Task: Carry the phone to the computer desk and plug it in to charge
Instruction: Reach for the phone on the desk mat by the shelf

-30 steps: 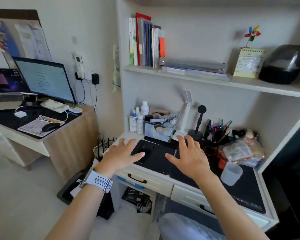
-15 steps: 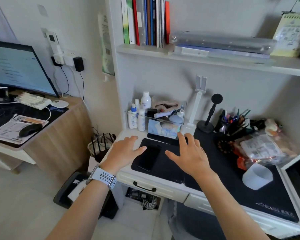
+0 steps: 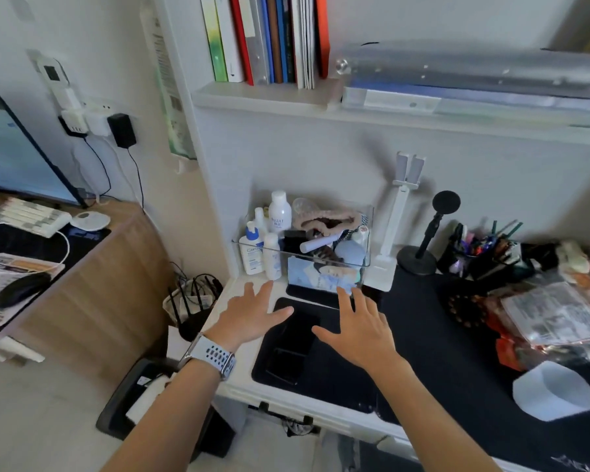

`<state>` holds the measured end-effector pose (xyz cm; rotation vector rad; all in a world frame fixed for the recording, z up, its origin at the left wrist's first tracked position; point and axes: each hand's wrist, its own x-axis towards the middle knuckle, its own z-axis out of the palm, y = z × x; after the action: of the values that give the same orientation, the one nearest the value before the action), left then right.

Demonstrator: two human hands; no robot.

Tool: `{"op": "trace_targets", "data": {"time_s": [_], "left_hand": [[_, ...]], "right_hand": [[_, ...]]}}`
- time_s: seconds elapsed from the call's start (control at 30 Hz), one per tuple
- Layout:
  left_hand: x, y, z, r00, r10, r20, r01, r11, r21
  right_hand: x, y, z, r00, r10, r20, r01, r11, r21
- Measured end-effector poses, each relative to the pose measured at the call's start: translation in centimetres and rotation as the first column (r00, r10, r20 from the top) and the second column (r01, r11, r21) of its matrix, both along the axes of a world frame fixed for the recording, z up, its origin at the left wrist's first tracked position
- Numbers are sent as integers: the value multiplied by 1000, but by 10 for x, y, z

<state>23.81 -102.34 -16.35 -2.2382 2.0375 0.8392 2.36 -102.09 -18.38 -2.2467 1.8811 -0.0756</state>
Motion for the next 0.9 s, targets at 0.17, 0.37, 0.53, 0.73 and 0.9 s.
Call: {"op": "trace_targets", "data": {"time_s": [0.17,0.37,0.53,0.73,0.9], "left_hand": [[-3,-22,-22,998,1,-59,2,998,55],[-14,-35,-39,993,-53,-105,57,998,31],[-12,-37,-61,986,2,-166,1,1000,21],[-11,-40,-96,993,63,-98,-65,998,-26],[-16,-47,-110,995,96,-6,-96,995,-36]], "right_hand": [[2,-14,-14,1000,-26,6,26,999,47],[9,-18,-30,998,-65,18,63,994,94],[17,-18,-50,994,-107,38,97,975,201],[36,-13,-83,982,-174,78,142,941,308],[45,-16,-98,945,-299,135,226,892,391]]}}
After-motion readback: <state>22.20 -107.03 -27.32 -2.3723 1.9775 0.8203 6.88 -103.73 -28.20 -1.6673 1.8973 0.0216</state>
